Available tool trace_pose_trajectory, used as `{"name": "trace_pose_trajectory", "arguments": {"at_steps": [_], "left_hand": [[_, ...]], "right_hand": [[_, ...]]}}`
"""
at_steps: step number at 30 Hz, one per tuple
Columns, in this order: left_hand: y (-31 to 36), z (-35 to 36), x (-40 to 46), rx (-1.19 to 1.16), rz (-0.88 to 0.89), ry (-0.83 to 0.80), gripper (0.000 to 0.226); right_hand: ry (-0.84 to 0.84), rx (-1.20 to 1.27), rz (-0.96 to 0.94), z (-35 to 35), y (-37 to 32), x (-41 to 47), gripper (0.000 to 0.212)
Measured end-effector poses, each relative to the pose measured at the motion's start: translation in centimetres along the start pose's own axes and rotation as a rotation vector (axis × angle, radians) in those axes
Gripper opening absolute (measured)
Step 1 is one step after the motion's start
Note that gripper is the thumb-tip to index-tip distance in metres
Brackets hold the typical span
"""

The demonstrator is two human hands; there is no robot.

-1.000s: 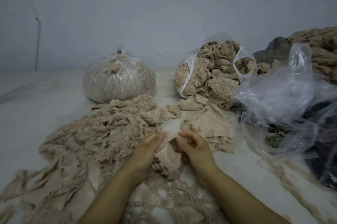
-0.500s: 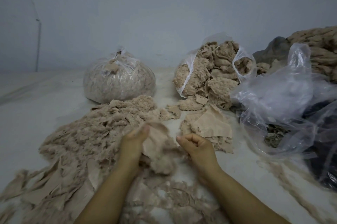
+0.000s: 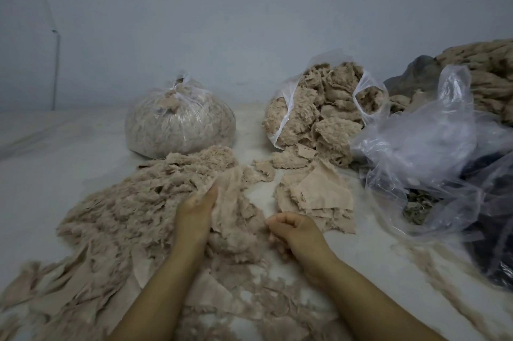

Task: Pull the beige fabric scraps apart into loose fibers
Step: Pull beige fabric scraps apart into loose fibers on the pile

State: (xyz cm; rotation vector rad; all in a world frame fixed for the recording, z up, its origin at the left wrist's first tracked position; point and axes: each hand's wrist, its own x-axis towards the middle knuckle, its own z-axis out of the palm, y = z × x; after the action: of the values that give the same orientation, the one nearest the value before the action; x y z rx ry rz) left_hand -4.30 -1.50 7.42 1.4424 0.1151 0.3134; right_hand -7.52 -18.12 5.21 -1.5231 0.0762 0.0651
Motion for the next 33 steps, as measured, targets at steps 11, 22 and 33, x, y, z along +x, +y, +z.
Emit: {"name": "trace_pose_trajectory", "arguments": {"at_steps": [11, 22, 33], "left_hand": [[-0.5, 0.7, -0.4, 0.029, -0.014, -0.124, 0.036], [-0.5, 0.8, -1.6, 0.01, -0.132, -0.402, 0.019], [-0.4, 0.3, -0.9, -0.184, -0.281, -0.461, 0.055]], "right_hand": [[0.125, -0.074, -0.039, 1.1, 0.1, -0.2, 0.021], [0.197, 0.33, 0.08, 1.4, -0.1, 0.2, 0.02], [-0.005, 0.221, 0.119, 0.4, 0.2, 0.0, 0.057]]}}
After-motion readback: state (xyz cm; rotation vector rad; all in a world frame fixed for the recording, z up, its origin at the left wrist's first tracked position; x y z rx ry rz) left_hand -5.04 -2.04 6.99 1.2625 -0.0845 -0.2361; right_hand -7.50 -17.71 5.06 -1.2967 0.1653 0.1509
